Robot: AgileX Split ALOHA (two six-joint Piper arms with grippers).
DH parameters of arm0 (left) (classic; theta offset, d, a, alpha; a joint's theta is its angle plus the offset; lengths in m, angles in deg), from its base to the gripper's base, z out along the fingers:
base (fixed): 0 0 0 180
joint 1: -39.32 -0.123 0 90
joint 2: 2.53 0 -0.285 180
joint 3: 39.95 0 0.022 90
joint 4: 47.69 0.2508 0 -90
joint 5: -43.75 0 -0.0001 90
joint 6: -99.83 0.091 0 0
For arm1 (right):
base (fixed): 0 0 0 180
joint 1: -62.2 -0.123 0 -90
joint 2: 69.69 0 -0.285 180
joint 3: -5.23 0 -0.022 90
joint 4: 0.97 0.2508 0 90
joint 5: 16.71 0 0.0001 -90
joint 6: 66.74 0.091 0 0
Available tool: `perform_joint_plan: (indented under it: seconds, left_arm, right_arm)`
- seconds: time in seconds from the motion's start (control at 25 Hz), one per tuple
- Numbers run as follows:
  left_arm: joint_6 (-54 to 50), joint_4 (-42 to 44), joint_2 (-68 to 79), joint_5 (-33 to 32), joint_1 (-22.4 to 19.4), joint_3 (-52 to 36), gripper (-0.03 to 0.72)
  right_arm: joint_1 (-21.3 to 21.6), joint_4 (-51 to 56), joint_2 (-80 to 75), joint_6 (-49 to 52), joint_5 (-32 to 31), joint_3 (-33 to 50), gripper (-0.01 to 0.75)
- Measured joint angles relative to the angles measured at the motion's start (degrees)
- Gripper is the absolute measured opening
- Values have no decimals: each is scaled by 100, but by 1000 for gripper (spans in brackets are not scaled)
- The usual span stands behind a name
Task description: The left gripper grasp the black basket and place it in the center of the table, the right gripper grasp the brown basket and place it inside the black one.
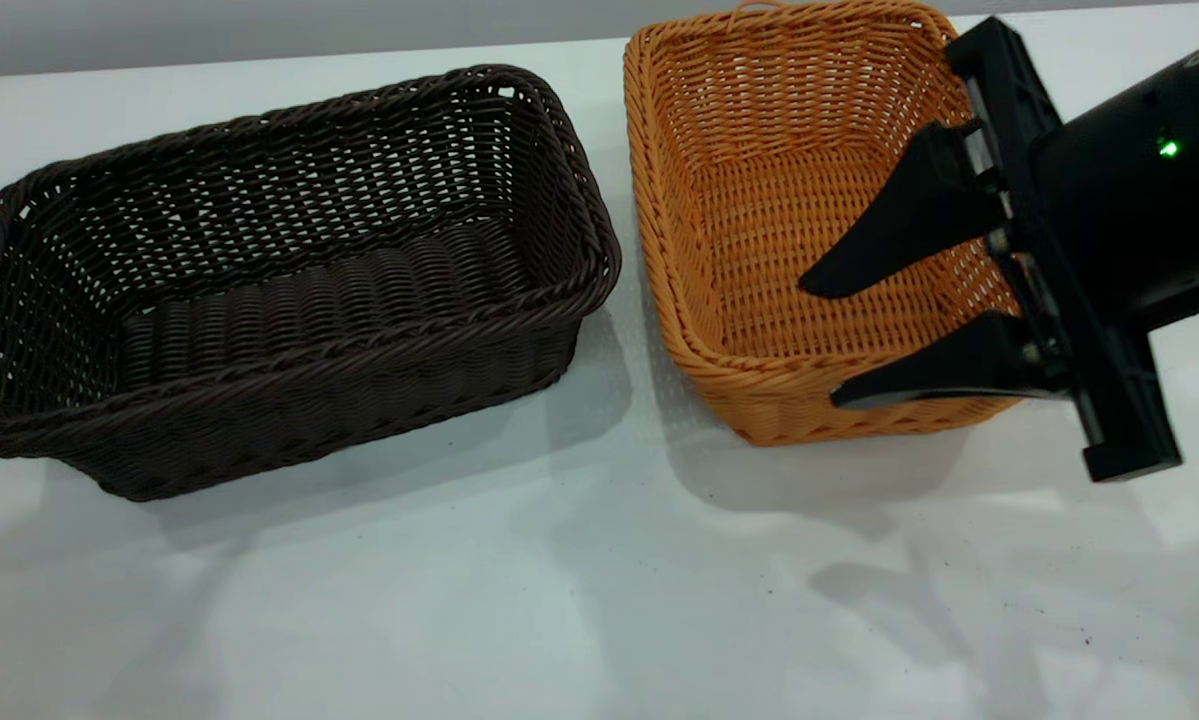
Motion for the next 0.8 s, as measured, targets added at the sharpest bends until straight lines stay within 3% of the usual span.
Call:
perform_joint_plan:
  seconds: [0.8]
  left_arm:
    - [0,0,0,10,0,0,418]
  right_arm:
    - [0,336,-781,-1370,-17,-352,382]
